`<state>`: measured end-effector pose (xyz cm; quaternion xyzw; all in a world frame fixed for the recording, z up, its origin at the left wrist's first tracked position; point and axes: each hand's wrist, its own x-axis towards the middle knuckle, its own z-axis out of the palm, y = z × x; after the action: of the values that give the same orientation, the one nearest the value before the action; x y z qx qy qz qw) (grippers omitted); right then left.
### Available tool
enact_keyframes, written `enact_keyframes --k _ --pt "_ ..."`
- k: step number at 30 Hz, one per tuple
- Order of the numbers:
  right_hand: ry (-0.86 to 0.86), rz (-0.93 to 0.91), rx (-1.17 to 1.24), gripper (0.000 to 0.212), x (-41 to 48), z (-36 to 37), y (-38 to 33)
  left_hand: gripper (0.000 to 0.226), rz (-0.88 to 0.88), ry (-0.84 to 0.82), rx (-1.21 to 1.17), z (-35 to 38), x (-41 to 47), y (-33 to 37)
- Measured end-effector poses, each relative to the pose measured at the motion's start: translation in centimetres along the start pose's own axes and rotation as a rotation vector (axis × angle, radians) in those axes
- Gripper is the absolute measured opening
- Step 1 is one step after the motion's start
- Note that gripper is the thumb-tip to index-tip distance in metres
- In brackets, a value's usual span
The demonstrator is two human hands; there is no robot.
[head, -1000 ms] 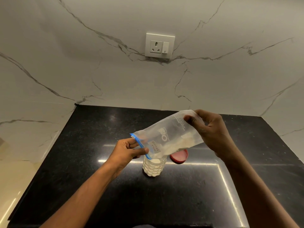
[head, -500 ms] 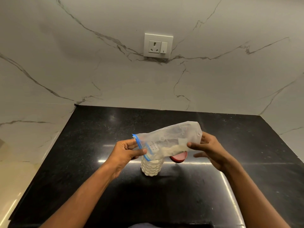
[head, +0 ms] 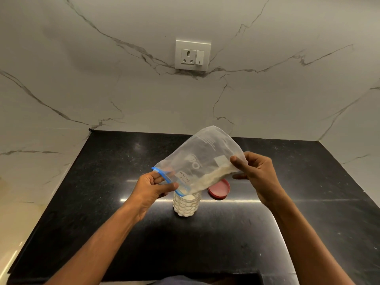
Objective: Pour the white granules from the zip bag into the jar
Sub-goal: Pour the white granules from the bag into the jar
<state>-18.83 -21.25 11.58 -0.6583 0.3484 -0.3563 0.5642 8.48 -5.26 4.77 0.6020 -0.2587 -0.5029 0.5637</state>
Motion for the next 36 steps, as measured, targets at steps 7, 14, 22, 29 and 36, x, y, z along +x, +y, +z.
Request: enact_keyframes --k 7,14,22,29,36 --pt "0.038 -0.15 -0.145 0.027 -0.5 1.6 -3.1 0.059 -0.028 0.001 -0.064 -0.1 -0.5 -0.2" --pt "0.059 -0.192 -0.249 0.027 -0.3 2.4 -4.3 0.051 -0.045 -0.011 -0.102 0.1 -1.0 0.1" --pt "-0.146 -0.113 -0.094 0.057 -0.6 2.7 -4.3 0.049 -0.083 0.012 -0.147 0.2 -0.9 -0.1" --pt "-0.025 -0.179 -0.02 0.055 -1.0 4.0 -4.3 0.05 -0.091 0.021 -0.16 -0.1 -0.5 -0.6" --pt "0.101 -0.272 -0.063 0.037 -1.1 3.9 -4.6 0.051 -0.107 0.049 -0.183 0.0 -0.2 -0.7"
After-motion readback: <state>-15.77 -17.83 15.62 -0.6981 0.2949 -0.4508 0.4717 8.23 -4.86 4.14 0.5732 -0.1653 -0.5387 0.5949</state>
